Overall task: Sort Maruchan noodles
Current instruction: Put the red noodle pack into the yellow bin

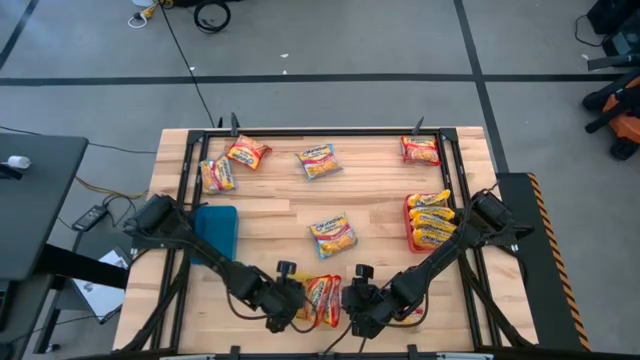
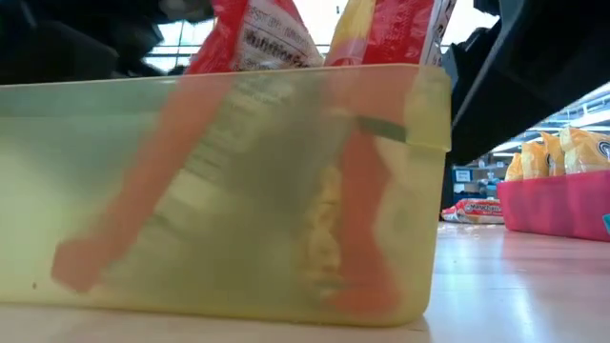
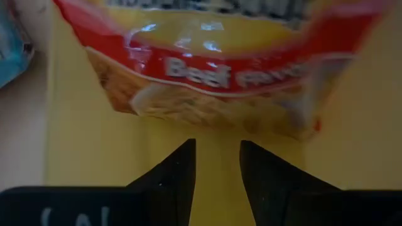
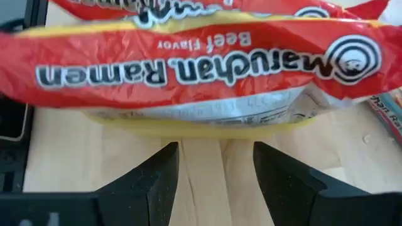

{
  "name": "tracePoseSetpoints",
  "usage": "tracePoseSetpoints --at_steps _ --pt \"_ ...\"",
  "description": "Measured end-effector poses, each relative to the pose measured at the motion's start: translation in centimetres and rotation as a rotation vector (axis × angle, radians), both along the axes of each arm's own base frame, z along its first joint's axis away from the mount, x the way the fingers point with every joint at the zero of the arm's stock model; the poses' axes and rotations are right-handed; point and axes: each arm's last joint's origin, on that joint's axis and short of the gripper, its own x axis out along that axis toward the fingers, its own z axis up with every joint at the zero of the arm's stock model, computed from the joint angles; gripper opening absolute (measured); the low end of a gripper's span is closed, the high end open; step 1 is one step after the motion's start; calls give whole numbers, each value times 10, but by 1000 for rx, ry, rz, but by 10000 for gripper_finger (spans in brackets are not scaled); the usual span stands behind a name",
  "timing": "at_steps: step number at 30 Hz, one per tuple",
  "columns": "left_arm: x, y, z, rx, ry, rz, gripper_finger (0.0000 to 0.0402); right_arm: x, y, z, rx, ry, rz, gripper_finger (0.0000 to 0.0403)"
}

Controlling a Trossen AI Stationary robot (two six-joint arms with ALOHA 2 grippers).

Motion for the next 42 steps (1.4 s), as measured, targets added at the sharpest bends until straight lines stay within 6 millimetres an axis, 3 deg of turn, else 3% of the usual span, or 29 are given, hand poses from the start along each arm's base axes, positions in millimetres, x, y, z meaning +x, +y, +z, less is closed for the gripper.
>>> tracePoseSetpoints --at_steps 10,20,26,32,38,42 --pt "34 5 -11 -114 -150 -60 127 8 -11 -2 -25 -16 -7 210" --pt "33 15 -3 -85 -134 -1 128 4 -15 0 -19 31 -41 210" --pt "21 21 25 -115 -110 0 128 -10 -28 42 22 88 -101 210" --pt "13 21 45 -175 -107 -41 128 -29 -54 80 34 120 -218 210" --pt "1 17 45 -153 -49 -68 128 -29 -80 101 27 48 -332 210" --pt "-14 8 72 -176 -117 -141 128 -23 -121 102 25 62 -588 206"
